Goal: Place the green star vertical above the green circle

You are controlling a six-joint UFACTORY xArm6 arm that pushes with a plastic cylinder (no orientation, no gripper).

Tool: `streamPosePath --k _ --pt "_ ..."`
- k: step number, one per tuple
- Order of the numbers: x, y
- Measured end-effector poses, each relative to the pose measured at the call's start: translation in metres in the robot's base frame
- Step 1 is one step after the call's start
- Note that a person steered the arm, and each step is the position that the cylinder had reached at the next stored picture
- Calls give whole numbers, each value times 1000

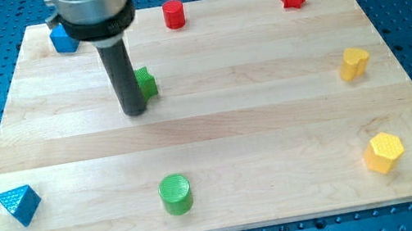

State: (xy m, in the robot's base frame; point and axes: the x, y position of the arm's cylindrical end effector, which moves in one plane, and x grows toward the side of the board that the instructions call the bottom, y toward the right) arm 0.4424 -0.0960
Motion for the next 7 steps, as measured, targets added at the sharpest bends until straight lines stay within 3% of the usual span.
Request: streamPosePath --k 1,2,3,4,5,6,7 --pt "-12 81" --pt "-88 102" --pt "-93 42" --pt "-42 37" --pt "-8 82" --pt "-58 66" --pt "-78 1"
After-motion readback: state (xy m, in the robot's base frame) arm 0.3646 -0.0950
